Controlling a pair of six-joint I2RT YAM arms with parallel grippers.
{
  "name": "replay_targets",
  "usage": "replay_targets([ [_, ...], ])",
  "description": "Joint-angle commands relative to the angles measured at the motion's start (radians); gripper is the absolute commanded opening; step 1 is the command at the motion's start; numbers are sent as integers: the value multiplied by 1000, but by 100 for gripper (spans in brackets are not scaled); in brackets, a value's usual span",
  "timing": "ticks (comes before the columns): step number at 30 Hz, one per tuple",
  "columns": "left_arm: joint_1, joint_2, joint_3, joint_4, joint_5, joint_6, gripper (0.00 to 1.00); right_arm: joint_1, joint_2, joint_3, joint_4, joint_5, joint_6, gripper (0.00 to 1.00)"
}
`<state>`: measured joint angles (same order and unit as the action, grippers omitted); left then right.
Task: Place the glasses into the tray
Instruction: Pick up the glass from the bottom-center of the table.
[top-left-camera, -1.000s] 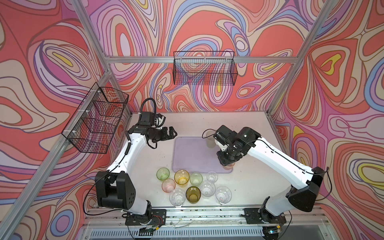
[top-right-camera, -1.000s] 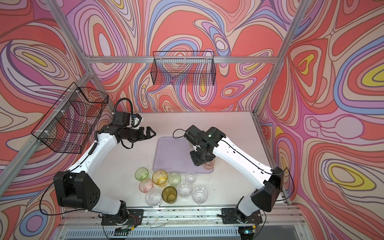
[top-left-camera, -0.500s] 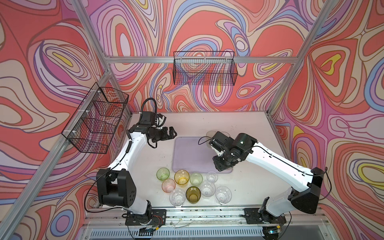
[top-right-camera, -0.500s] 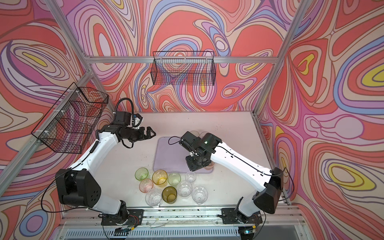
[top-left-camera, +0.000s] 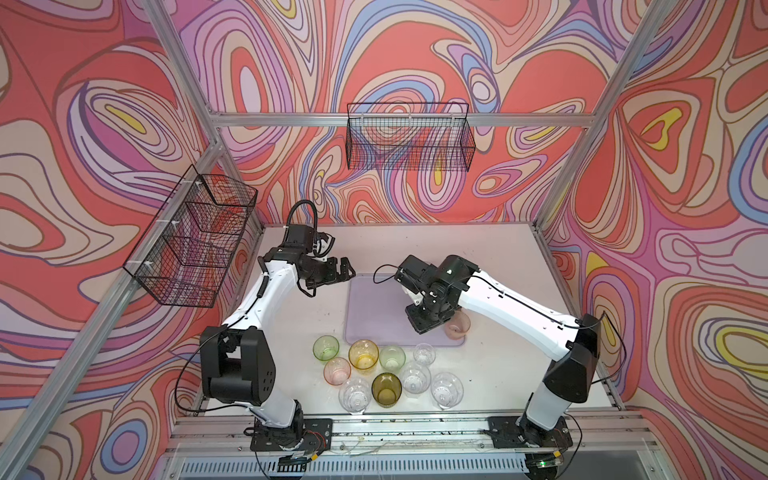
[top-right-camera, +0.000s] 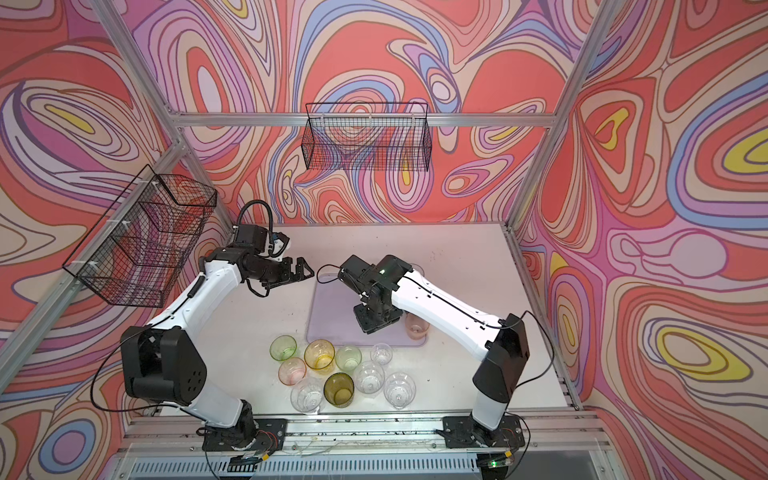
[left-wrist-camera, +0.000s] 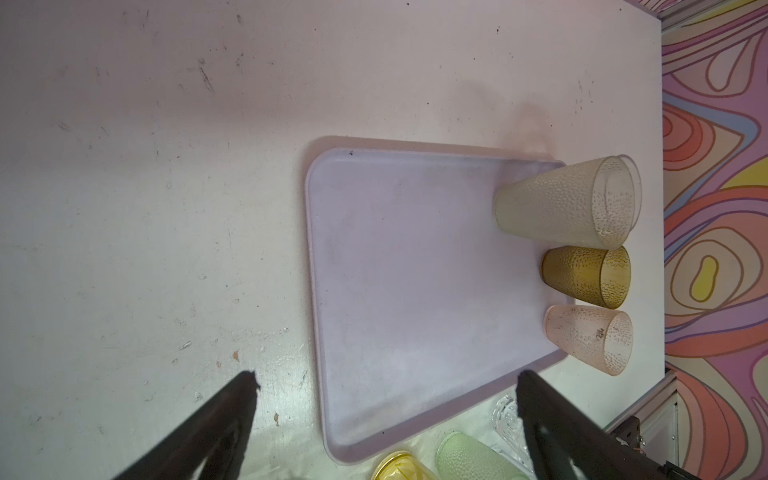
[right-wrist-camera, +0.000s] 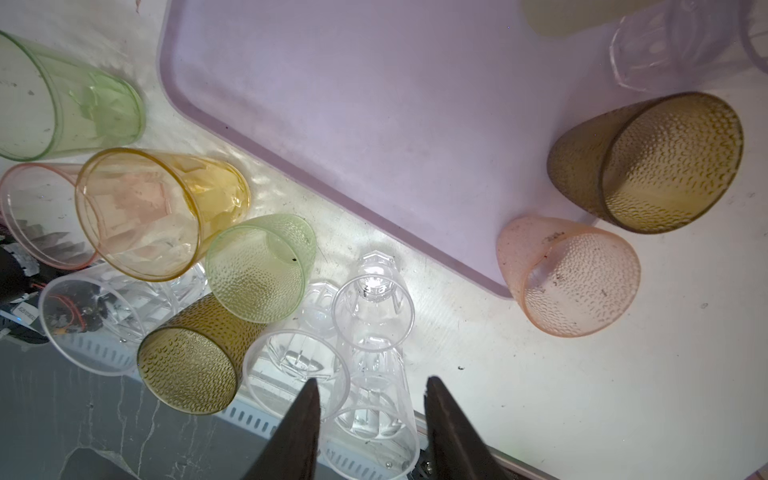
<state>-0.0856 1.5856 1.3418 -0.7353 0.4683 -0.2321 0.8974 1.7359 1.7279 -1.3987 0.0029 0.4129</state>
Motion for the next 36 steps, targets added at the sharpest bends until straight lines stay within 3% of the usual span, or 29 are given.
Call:
replay_targets([
  [1, -5, -32, 30, -63, -1, 28, 100, 0, -36, -30, 5, -24, 26, 43],
  [14, -60, -36, 37, -83, -17, 25, 100, 9, -219, -233, 30, -59, 128, 47],
  [36, -72, -32, 40, -92, -59, 31, 100, 274, -341, -438, 80, -14, 318, 47],
])
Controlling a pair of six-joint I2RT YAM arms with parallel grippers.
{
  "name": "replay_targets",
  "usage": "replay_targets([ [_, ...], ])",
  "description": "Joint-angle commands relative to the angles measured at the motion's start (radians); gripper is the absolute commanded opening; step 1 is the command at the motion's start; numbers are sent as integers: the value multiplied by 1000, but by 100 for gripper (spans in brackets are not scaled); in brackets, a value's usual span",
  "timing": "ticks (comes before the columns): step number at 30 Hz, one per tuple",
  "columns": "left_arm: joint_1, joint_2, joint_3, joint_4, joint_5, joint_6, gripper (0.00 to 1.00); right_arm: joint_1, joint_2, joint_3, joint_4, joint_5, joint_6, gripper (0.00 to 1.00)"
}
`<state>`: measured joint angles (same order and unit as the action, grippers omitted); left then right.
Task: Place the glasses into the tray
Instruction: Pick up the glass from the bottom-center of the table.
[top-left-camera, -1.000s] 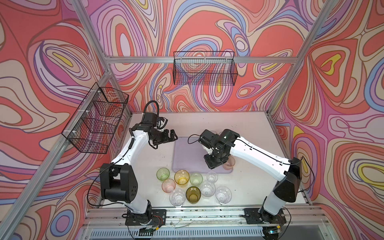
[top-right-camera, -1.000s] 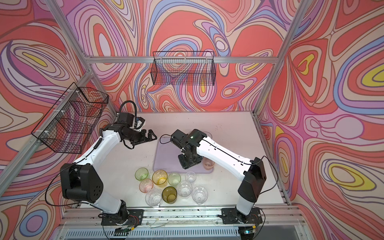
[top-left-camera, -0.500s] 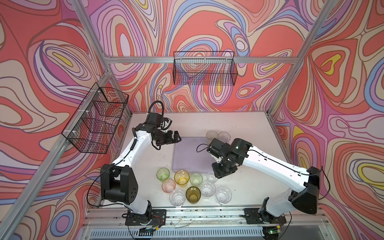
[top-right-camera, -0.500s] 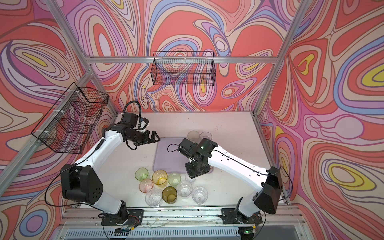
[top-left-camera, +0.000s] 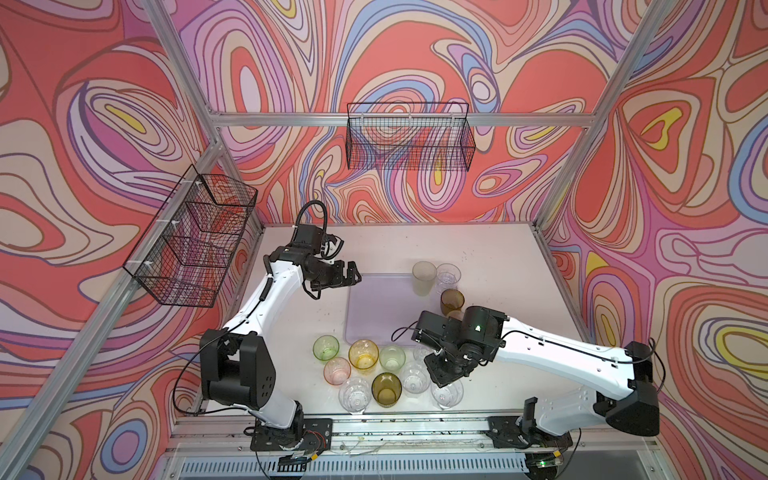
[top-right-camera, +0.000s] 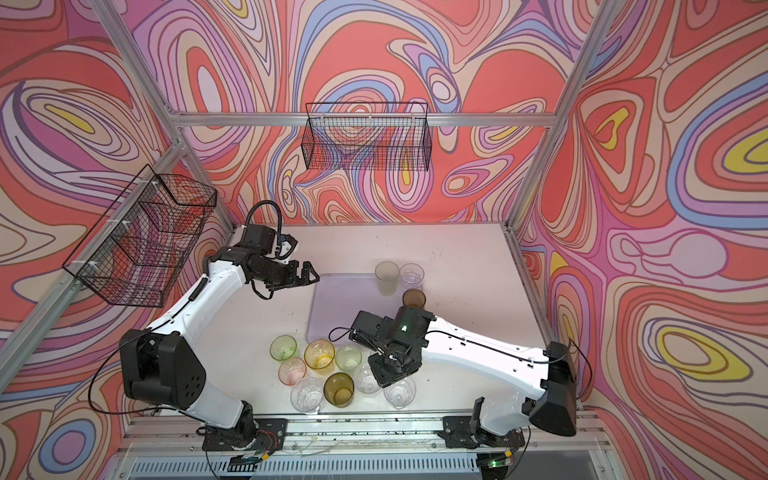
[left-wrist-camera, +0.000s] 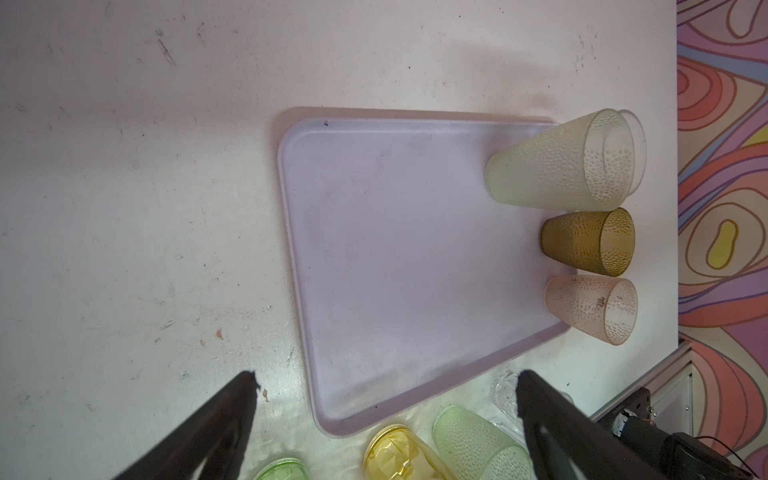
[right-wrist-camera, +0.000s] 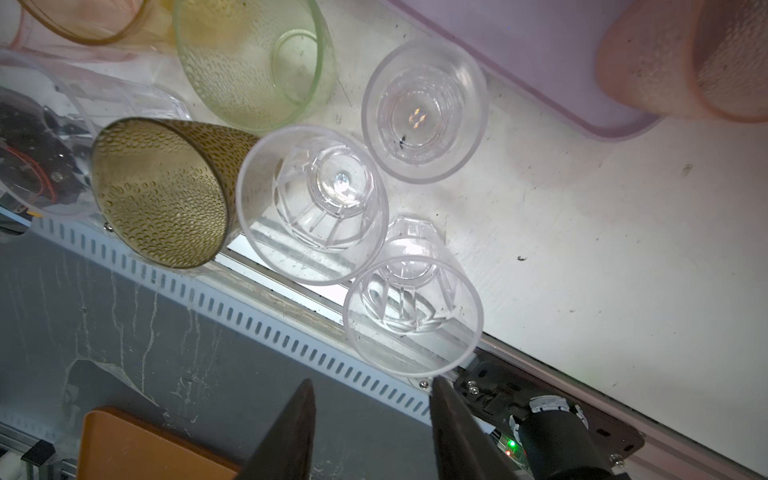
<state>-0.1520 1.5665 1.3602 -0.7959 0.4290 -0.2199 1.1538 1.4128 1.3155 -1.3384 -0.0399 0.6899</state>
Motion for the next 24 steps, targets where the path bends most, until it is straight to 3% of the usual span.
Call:
replay_targets([
  [1, -7, -11, 23, -33, -21, 20, 100, 27, -21, -34, 24, 28, 51, 47],
  [13, -8, -10, 24, -36, -29, 22, 100, 151, -17, -133, 124, 32, 184, 42],
  [24, -12, -9, 23, -42, -34, 24, 100, 168, 1, -184, 171, 69, 180, 37],
])
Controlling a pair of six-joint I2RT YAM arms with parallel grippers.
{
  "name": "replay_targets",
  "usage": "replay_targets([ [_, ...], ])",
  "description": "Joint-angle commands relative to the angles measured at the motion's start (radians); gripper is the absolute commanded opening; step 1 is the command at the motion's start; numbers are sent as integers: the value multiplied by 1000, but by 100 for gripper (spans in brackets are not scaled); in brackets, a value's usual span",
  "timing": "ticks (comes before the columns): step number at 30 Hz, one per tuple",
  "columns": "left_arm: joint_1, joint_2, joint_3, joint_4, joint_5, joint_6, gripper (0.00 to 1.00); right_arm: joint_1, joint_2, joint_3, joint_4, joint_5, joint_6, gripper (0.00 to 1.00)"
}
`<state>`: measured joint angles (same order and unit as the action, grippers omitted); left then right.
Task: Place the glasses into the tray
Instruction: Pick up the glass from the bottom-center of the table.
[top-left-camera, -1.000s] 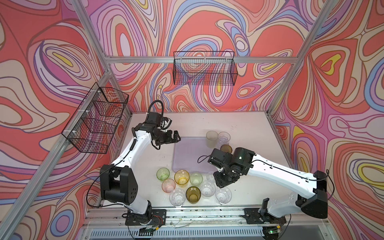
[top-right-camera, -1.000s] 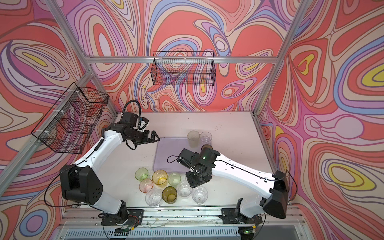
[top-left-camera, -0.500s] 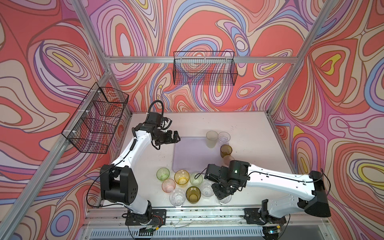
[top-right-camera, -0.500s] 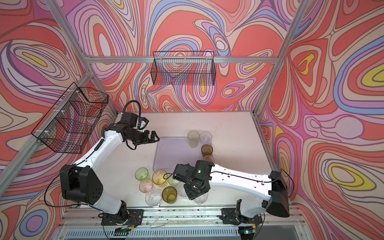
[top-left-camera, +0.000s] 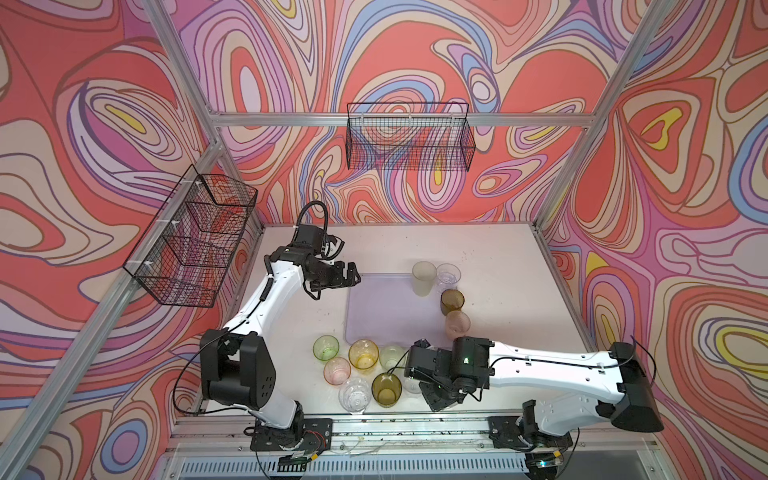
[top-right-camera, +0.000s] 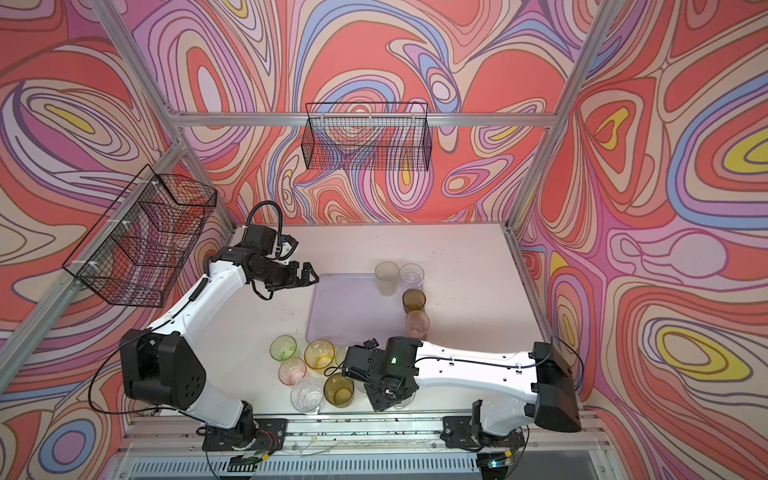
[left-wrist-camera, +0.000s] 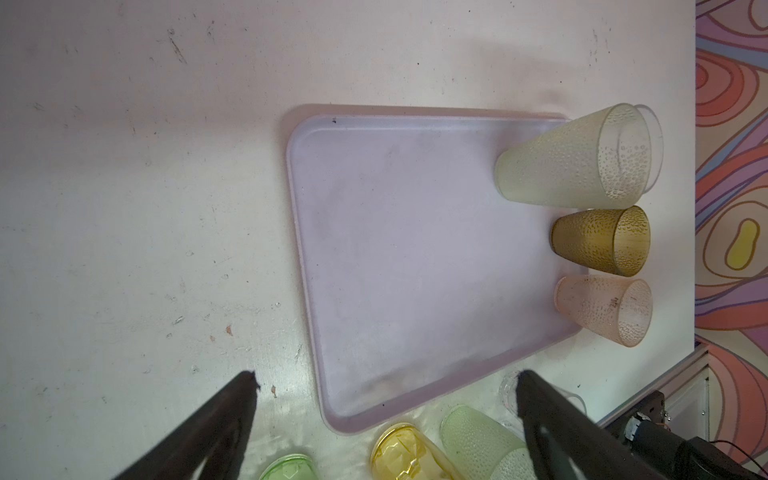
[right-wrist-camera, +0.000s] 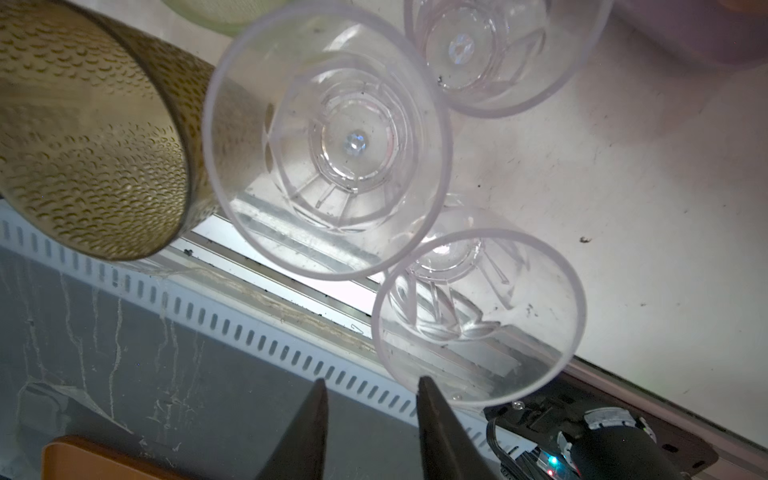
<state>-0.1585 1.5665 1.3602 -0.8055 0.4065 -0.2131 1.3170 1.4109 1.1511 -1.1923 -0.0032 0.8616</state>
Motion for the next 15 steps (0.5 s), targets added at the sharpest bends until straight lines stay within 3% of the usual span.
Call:
replay_targets([
  [1, -6, -9, 23, -32, -14, 17, 100, 4, 4, -28, 26, 35, 8, 37],
  [15, -7, -2, 24, -35, -17, 18, 100, 5, 23, -92, 76, 31, 1, 33],
])
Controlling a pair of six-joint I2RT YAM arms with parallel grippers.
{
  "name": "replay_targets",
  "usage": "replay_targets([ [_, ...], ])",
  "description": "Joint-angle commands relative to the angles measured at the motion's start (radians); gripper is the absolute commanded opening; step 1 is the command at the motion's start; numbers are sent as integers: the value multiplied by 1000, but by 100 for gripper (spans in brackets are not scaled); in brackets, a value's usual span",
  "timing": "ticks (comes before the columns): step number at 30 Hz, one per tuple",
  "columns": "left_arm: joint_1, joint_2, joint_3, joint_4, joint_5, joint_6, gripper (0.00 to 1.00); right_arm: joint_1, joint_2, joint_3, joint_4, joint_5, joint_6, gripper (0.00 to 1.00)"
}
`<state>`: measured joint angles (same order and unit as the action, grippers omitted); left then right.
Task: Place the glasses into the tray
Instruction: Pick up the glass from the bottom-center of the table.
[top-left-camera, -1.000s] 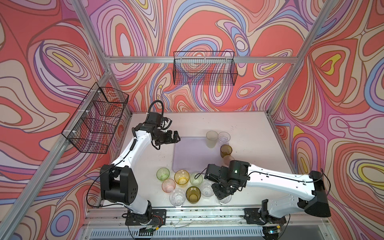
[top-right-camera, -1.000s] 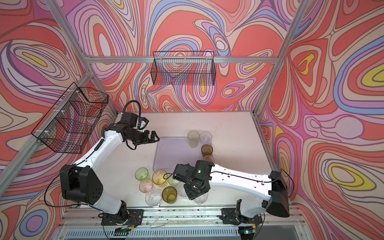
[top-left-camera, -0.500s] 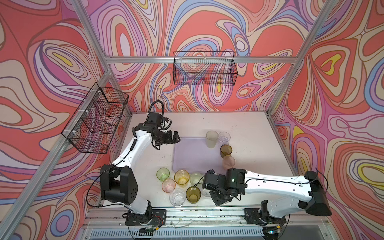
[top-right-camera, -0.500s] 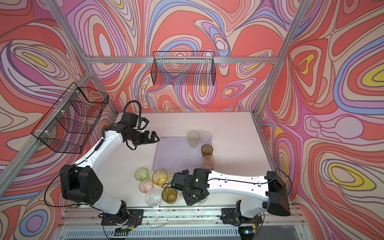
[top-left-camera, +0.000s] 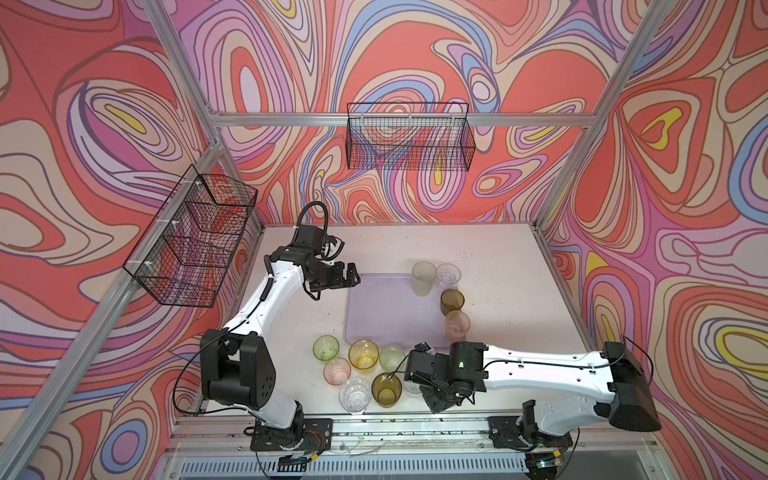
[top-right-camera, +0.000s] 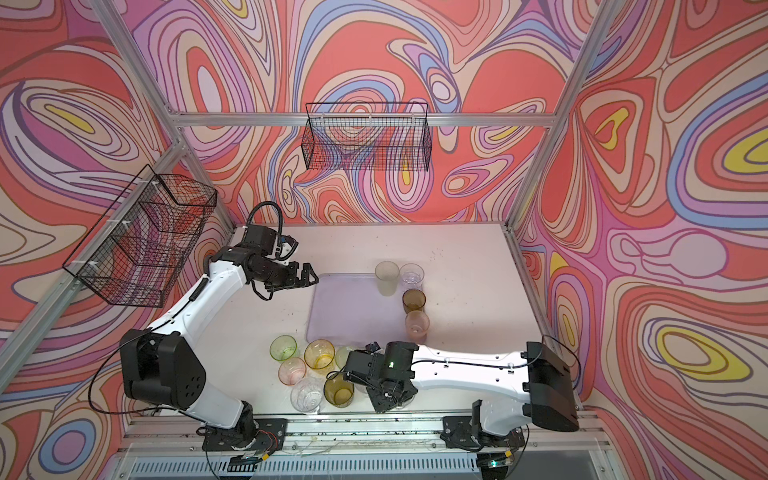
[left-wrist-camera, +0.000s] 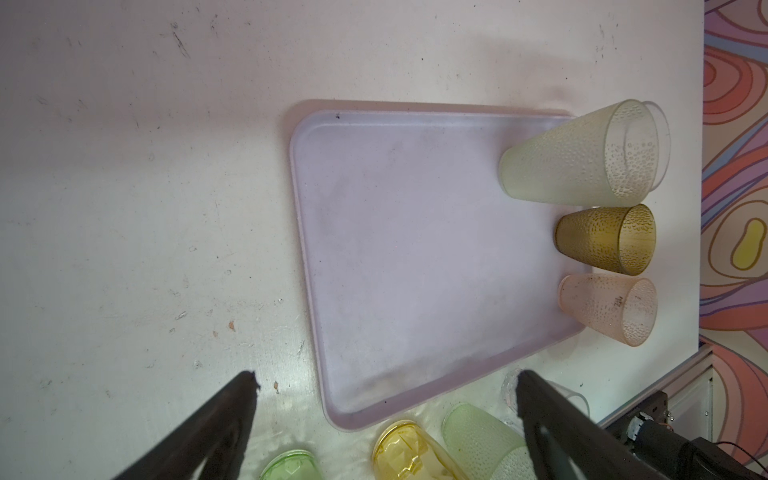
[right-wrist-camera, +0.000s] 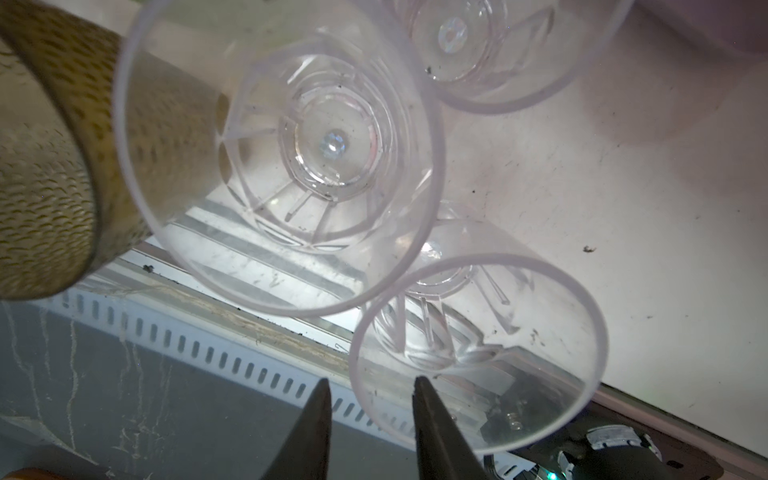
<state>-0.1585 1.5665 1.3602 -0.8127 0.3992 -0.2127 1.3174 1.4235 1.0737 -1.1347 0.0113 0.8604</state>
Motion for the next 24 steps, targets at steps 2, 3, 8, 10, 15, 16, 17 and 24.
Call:
replay_targets([
  [2, -8, 0, 24, -28, -10, 18, 100, 5, 10, -22, 23, 22, 6, 31],
  [3, -8, 2, 24, -29, -10, 17, 100, 4, 11, -27, 27, 21, 6, 31],
  [8, -9, 4, 25, -29, -12, 19, 100, 4, 17, -39, 32, 21, 8, 29],
  [10, -10, 5, 26, -33, -13, 21, 100, 5, 16, -46, 39, 19, 9, 28],
  [15, -11, 6, 27, -32, -17, 21, 100, 4, 20, -63, 43, 21, 14, 25],
  [16, -10, 7, 26, -33, -17, 21, 100, 4, 21, -63, 43, 22, 12, 24],
  [17, -11, 7, 27, -35, -17, 21, 100, 4, 21, -62, 42, 24, 12, 24],
  [24, -11, 9, 28, -36, -17, 22, 100, 4, 18, -47, 20, 41, 4, 18],
])
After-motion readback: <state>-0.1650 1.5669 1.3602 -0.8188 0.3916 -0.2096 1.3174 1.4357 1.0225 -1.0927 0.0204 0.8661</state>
